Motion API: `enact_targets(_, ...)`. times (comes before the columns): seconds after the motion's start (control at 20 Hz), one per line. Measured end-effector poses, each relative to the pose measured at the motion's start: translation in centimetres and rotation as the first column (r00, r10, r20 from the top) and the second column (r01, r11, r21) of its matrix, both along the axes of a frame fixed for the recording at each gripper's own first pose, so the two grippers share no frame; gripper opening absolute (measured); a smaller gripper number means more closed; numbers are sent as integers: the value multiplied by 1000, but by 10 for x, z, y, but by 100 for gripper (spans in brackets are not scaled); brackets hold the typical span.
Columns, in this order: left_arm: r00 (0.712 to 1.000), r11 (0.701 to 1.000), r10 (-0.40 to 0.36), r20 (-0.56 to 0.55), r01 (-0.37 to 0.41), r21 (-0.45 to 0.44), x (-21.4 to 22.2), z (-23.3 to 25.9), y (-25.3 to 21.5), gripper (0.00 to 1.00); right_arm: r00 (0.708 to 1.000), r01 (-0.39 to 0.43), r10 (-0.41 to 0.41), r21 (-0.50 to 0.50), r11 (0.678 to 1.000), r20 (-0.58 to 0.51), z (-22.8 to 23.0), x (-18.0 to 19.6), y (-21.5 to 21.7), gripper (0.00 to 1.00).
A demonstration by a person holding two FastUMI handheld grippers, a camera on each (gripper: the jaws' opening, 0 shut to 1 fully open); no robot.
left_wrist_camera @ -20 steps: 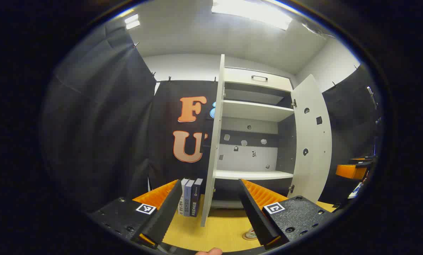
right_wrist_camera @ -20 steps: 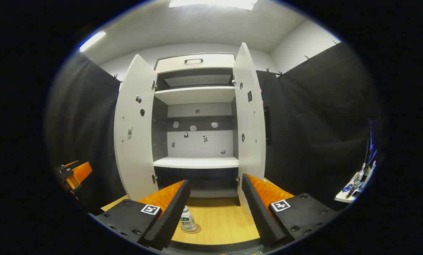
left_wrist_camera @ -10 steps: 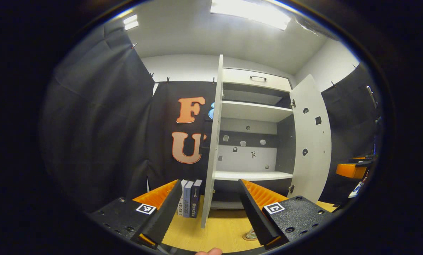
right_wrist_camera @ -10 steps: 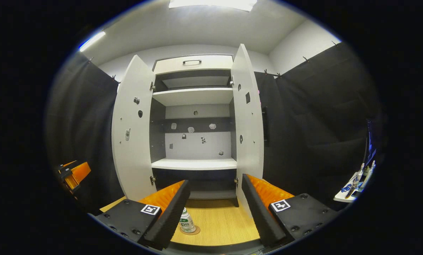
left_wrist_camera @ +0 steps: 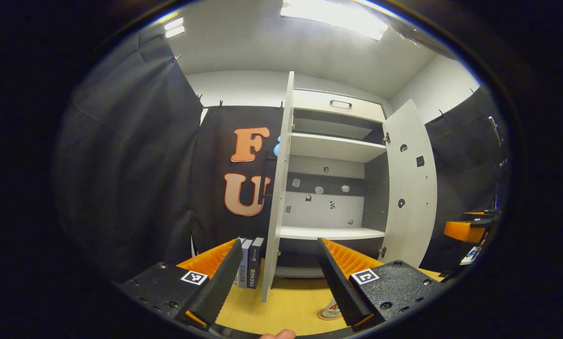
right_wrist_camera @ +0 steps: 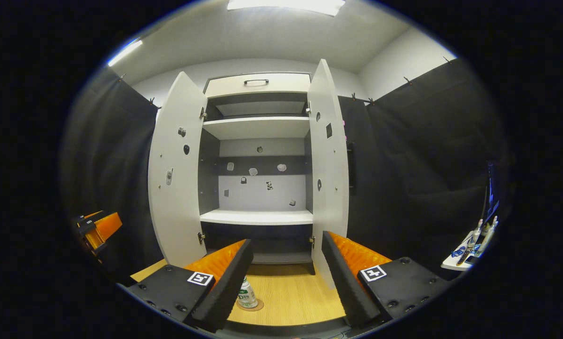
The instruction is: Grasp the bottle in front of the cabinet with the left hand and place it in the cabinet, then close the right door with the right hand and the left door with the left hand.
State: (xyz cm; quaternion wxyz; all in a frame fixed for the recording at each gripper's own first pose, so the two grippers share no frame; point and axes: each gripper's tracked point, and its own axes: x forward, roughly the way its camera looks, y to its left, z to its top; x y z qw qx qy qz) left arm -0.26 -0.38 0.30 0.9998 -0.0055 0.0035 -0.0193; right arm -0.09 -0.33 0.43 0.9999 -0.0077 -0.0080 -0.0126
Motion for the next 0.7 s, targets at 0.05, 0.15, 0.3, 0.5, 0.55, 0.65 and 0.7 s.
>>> enact_targets(0.05, 1000, 1000, -2, 0, 2, 0, 0, 1, -1, 95, 1000, -2, 2, -2, 1000, 0, 2, 2, -1, 97)
enact_targets(0.15, 1000, 1000, -4, -8, 4, -2, 1, 1, -5, 95, 1000, -3, 3, 0, 1000, -19, 1, 7, -7, 97)
enact_targets(0.3, 999, 1000, -23, -30, 23, -18, 20, -4, -39, 95, 1000, -16, 16, 7, 1000, -8, 6, 16, -18, 97)
enact_targets(0.5, 996, 997, -46, -73, 42, -62, 31, -19, -74, 95, 998, -59, 60, -13, 998, 12, 15, 30, -35, 97)
enact_targets(0.55, 994, 995, -63, -88, 55, -85, 35, -28, -89, 95, 997, -81, 81, -9, 997, 3, 14, 35, -38, 97)
enact_targets(0.65, 990, 993, -79, -117, 67, -101, 46, -50, -114, 96, 992, -129, 129, 4, 992, -2, 13, 44, -45, 97)
enact_targets(0.7, 988, 993, -77, -136, 65, -93, 51, -62, -124, 96, 989, -147, 147, 8, 989, -3, 14, 48, -51, 97)
